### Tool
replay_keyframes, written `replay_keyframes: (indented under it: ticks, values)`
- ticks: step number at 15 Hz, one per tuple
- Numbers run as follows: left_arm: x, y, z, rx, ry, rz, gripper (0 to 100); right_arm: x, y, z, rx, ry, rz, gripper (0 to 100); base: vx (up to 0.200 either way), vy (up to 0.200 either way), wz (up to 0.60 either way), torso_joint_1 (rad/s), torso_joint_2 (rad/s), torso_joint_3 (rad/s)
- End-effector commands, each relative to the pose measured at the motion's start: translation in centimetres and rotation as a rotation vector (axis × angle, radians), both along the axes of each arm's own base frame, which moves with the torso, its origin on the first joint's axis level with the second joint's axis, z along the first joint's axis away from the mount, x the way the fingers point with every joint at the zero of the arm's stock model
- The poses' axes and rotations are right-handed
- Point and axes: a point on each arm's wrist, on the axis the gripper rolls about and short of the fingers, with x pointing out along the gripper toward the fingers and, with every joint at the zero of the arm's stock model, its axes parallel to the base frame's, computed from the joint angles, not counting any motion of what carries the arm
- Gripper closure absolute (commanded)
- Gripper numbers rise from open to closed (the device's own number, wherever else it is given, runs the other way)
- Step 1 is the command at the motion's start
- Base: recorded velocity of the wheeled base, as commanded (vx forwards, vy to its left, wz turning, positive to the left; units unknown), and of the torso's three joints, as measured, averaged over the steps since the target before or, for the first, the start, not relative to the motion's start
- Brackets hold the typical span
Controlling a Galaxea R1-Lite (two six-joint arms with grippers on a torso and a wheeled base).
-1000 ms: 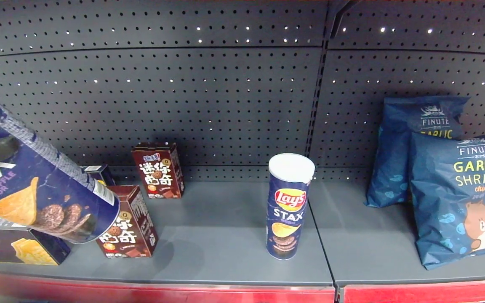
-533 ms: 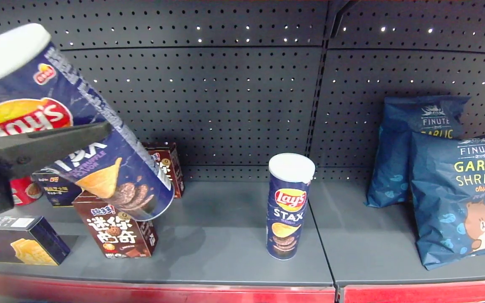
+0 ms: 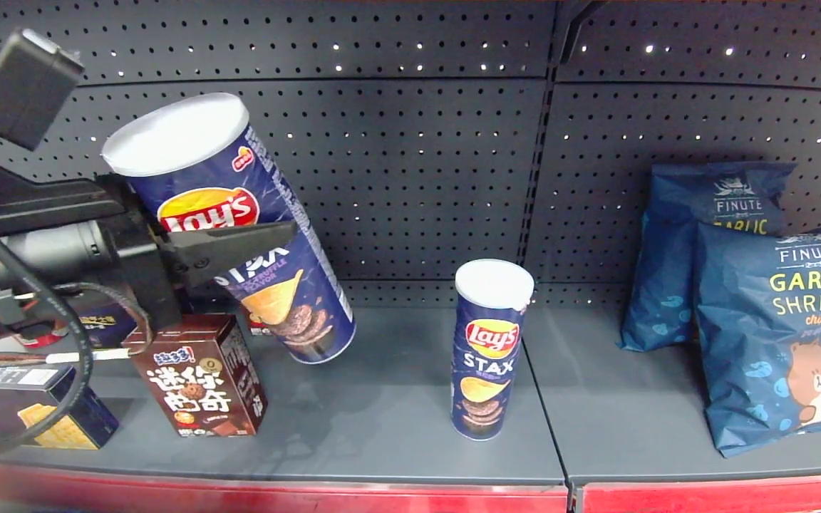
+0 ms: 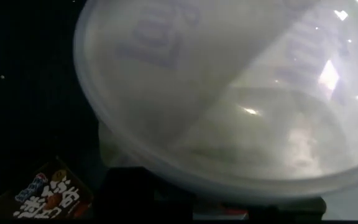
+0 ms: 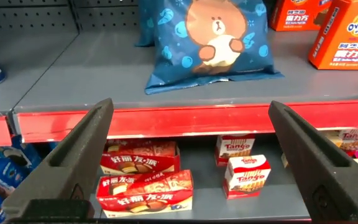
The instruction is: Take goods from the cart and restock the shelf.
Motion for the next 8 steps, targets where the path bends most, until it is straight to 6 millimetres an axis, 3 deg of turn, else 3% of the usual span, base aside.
replay_keyframes:
  ticks: [1, 4, 8]
  values:
    - [1.9, -0.9, -1.0, 0.006, 0.028, -0.025, 100, 0.0, 0.0, 0.0, -0.012, 0.004, 0.01, 0, 0.0, 0.0, 0.0, 0.0, 0.0, 0.0]
    - [2.3, -1.0, -0.9, -0.001, 0.024, -0.029, 100, 0.0, 0.1, 0.0, -0.033, 0.005, 0.029, 0, 0.0, 0.0, 0.0, 0.0, 0.0, 0.0]
    - [4.9, -3.7, -1.5, 0.013, 0.054, -0.083, 100, 0.0, -0.1, 0.0, -0.006, 0.007, -0.051, 0, 0.0, 0.0, 0.0, 0.0, 0.0, 0.0]
